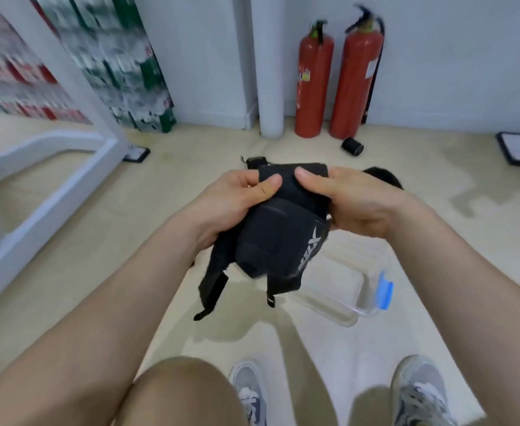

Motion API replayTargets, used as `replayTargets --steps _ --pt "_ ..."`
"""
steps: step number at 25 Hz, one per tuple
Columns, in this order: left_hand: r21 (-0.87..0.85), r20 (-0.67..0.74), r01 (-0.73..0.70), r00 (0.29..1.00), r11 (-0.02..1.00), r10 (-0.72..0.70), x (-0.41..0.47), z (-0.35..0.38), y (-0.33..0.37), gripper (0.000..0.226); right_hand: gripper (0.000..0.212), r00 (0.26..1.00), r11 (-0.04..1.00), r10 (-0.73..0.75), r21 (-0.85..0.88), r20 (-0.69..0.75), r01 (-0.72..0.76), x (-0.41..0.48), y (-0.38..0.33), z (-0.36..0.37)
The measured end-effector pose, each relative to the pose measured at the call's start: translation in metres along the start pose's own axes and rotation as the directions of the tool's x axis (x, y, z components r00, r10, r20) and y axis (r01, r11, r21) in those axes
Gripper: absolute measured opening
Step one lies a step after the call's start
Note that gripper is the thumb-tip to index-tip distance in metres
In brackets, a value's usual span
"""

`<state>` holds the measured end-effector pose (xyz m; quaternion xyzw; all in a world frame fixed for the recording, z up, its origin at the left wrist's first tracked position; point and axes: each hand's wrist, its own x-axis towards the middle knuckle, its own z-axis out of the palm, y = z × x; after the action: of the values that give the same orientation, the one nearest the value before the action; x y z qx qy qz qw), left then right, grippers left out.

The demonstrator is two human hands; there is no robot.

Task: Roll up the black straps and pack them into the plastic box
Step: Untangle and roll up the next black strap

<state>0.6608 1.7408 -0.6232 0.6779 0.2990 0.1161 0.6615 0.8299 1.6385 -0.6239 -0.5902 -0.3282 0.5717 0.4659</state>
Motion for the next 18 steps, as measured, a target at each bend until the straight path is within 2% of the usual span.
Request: replayTargets --steps 1,3,4,6,8,10,12,13,14,16,18 --pt "0.078 -0.002 -0.033 0.999 0.996 0.033 -0.017 0.009 0.020 0.030 0.034 0.981 0.994 -0.095 0.032 -0.169 0.101 -0.016 -0.012 0.001" --pt "0.183 0.028 -0.078 0.997 0.980 0.074 -0.055 0.021 0.053 0.059 0.013 0.848 0.946 -0.189 0.140 -0.495 0.292 -0.043 -0.030 -0.006" --pt "0.181 0.048 -0.115 0.993 0.977 0.108 -0.074 0.027 0.070 0.065 0.012 0.780 0.904 -0.187 0.206 -0.597 0.374 -0.058 -0.037 -0.014" --pt "0.035 0.114 -0.234 0.967 0.972 0.228 -0.115 0.036 0.099 0.062 0.023 0.725 0.844 -0.138 0.304 -0.674 0.443 -0.089 -0.040 -0.037" --pt "-0.121 0.047 -0.395 0.914 0.911 0.402 -0.145 0.042 0.123 0.056 0.036 0.748 0.828 -0.097 0.365 -0.656 0.427 -0.119 -0.032 -0.049" --pt "-0.247 -0.110 -0.527 0.849 0.813 0.517 -0.156 0.050 0.133 0.044 0.039 0.852 0.856 -0.054 0.416 -0.521 0.308 -0.141 -0.022 -0.042" --pt "-0.414 -0.237 -0.599 0.798 0.685 0.554 -0.159 0.065 0.135 0.023 0.039 0.935 0.904 -0.014 0.395 -0.354 0.163 -0.157 -0.011 -0.022" --pt "-0.505 -0.285 -0.600 0.794 0.620 0.537 -0.160 0.071 0.134 0.015 0.039 0.956 0.905 0.007 0.410 -0.292 0.119 -0.162 -0.004 -0.013" --pt "-0.573 -0.306 -0.585 0.802 0.574 0.513 -0.159 0.076 0.131 0.018 0.040 0.968 0.902 0.023 0.423 -0.251 0.088 -0.166 0.000 -0.003" --pt "-0.631 -0.282 -0.543 0.826 0.554 0.488 -0.156 0.083 0.118 0.034 0.041 0.978 0.902 0.054 0.430 -0.201 0.038 -0.175 0.006 0.013" --pt "-0.590 -0.207 -0.500 0.852 0.634 0.480 -0.153 0.088 0.104 0.041 0.038 0.985 0.876 0.034 0.480 -0.167 0.051 -0.181 -0.001 0.020"
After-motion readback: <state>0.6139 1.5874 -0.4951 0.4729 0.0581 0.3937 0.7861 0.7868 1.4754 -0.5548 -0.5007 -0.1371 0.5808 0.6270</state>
